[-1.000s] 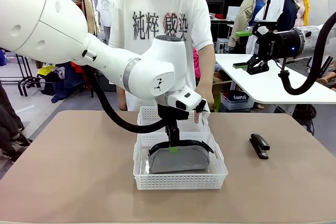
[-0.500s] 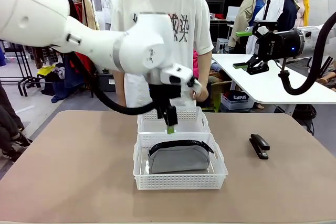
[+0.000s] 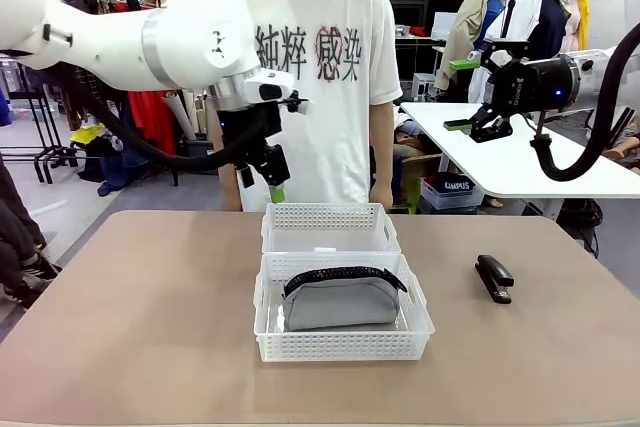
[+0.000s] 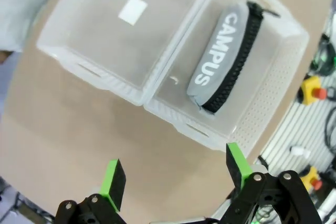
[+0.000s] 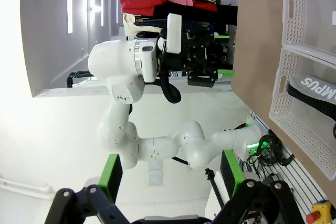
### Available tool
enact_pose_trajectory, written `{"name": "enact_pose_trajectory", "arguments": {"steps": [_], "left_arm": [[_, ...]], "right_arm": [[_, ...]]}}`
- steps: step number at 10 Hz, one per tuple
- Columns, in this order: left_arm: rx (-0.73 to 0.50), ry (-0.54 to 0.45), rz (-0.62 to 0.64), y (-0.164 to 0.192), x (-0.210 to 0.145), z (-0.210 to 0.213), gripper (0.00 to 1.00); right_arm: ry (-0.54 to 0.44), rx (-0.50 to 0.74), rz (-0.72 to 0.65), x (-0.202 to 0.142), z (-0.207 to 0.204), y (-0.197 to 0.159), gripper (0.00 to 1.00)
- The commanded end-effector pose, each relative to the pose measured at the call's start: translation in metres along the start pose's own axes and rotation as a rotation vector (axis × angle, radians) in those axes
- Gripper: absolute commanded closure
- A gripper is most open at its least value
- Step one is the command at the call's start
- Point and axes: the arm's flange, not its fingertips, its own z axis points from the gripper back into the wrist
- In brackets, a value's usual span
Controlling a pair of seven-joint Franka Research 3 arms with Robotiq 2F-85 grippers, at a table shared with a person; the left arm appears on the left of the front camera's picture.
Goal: Distribute items into two baskets.
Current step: Pick up the Stapler that the person points to.
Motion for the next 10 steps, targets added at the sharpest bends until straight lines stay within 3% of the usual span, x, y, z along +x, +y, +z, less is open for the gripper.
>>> {"name": "enact_pose_trajectory", "arguments": {"steps": [1,2,6,7,10], "left_arm": [[-0.025,-0.046,0.112,-0.004,-0.001,0.000,0.00],[0.000,0.000,0.000,0.000,0.000,0.000,0.00],[0.000,0.000,0.000,0.000,0.000,0.000,0.00],[-0.011,-0.004,0.023,-0.003,0.002,-0.001,0.00],[-0.299,-0.001,0.286,0.034,-0.014,0.034,0.00]], "right_arm": [[-0.001,0.000,-0.003,-0.001,0.000,0.002,0.00],[-0.001,0.000,-0.003,-0.001,0.000,0.002,0.00],[-0.001,0.000,-0.003,-0.001,0.000,0.002,0.00],[-0.001,0.000,-0.003,-0.001,0.000,0.002,0.00],[-0.001,0.000,-0.003,-0.001,0.000,0.002,0.00]]}}
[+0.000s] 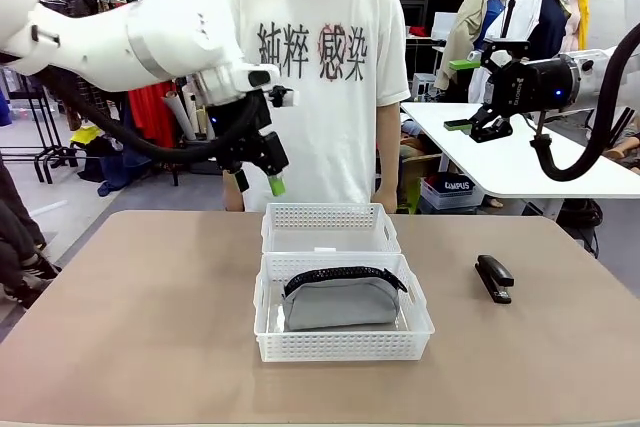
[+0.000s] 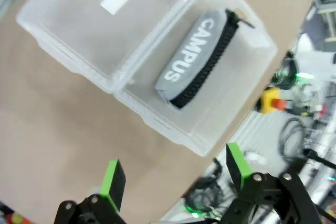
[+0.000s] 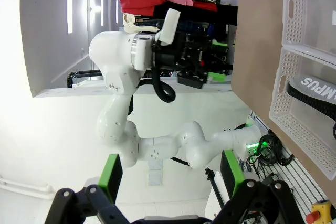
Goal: Distribute items into two baskets.
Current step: Pick up the Stapler that the person points to.
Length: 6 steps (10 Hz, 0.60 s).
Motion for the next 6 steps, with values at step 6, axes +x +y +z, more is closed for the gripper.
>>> {"name": "enact_pose_trajectory", "arguments": {"steps": [6], "left_arm": [[-0.443,-0.193,0.426,0.101,-0.034,0.104,0.00]], "right_arm": [[-0.001,0.000,-0.003,-0.001,0.000,0.002,0.00]]}}
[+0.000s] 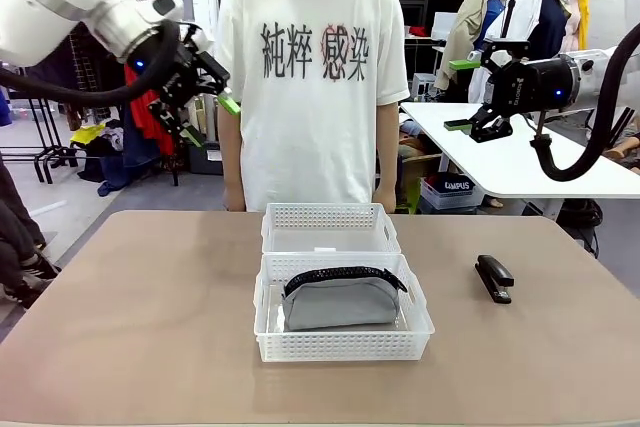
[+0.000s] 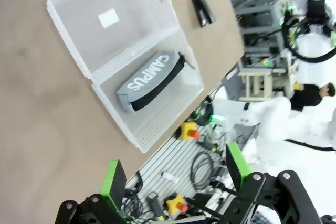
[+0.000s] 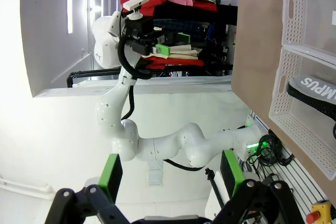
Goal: Distribute items into two baskets.
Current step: Pick up the Stapler that the person points to.
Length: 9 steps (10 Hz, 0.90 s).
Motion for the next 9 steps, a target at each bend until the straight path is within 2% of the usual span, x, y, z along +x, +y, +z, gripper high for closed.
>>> {"name": "enact_pose_trajectory", "arguments": {"steps": [1,3,4,6,7,9], "left_arm": [[-0.126,-0.054,0.092,0.018,0.012,0.016,0.00],[-0.306,-0.127,0.204,0.043,0.013,0.041,0.00],[-0.342,-0.171,0.234,0.052,0.009,0.051,0.00],[-0.364,-0.183,0.226,0.053,0.000,0.051,0.00],[-0.320,-0.161,0.216,0.062,0.009,0.054,0.00],[-0.320,-0.161,0.216,0.062,0.009,0.054,0.00]], "right_arm": [[-0.001,0.000,-0.003,-0.001,0.000,0.002,0.00],[-0.001,0.000,-0.003,-0.001,0.000,0.002,0.00],[-0.001,0.000,-0.003,-0.001,0.000,0.002,0.00],[-0.001,0.000,-0.003,-0.001,0.000,0.002,0.00],[-0.001,0.000,-0.003,-0.001,0.000,0.002,0.00],[-0.001,0.000,-0.003,-0.001,0.000,0.002,0.00]]}}
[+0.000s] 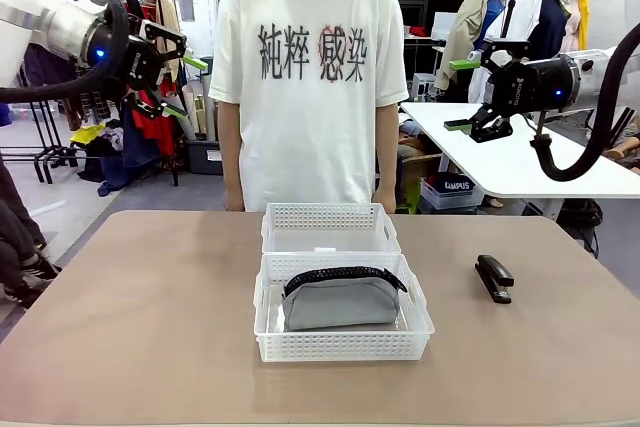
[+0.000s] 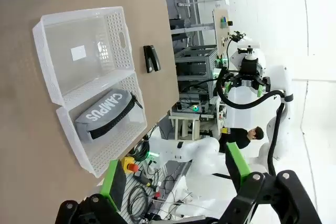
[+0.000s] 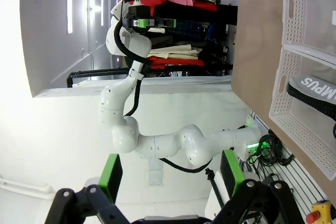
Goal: Distribute items into two baskets.
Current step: Pick up the Stapler that the person points to.
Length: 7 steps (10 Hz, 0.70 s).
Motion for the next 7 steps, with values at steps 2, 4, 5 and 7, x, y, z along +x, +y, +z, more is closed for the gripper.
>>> {"name": "enact_pose_trajectory", "arguments": {"steps": [2,4,5,7], "left_arm": [[0.000,0.000,0.000,0.000,0.000,0.000,0.00],[-0.193,-0.011,0.215,0.011,-0.010,0.021,0.00],[-0.266,-0.011,0.254,0.014,-0.021,0.035,0.00],[-0.341,-0.049,0.308,0.014,-0.046,0.057,0.00]], "right_arm": [[-0.001,0.000,-0.003,-0.001,0.000,0.002,0.00],[-0.001,0.000,-0.003,-0.001,0.000,0.002,0.00],[-0.001,0.000,-0.003,-0.001,0.000,0.002,0.00],[-0.001,0.000,-0.003,-0.001,0.000,0.002,0.00]]}}
